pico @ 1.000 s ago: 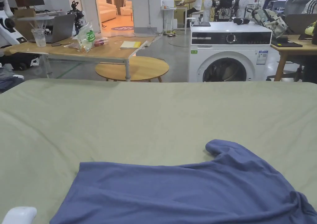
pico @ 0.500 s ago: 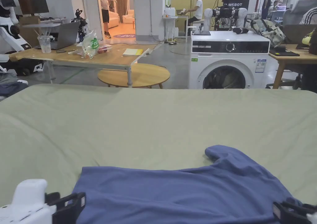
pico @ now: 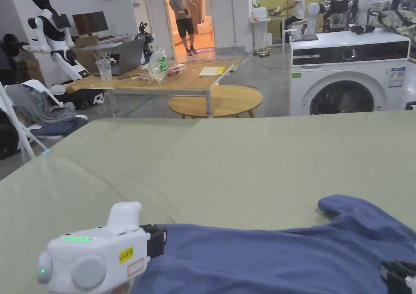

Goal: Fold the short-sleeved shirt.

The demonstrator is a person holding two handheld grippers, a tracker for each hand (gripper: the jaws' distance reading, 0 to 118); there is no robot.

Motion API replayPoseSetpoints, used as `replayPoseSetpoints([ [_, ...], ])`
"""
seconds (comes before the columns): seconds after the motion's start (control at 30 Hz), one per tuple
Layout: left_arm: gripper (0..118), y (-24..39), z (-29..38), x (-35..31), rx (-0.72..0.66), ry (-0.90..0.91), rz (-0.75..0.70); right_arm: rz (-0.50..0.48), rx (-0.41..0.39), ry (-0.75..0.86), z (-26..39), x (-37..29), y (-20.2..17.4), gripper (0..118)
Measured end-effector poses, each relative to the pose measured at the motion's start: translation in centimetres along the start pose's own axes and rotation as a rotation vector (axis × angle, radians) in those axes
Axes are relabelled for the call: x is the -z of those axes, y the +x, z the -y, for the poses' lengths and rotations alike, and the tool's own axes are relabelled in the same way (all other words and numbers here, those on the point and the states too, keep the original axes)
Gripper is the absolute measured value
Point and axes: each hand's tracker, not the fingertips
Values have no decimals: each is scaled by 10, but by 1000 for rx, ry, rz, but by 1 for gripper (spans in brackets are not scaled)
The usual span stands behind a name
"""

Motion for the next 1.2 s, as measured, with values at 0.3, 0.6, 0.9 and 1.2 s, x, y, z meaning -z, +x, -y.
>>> replayPoseSetpoints([
  [0.3,61,-72,-54,134,-113,-228,-83,-1,39,-41,-6,0,33,0],
  [0.6,3,-78,-45,194,-120,-331,-64,72,50,-105,-30,16,83,0],
  [0.9,0,-60,-47,201,-41,-397,-136,153,31,-349,-121,153,132,60],
  [1.2,0,-52,-39,192,-15,-342,-176,194,13,-481,-88,178,129,2],
])
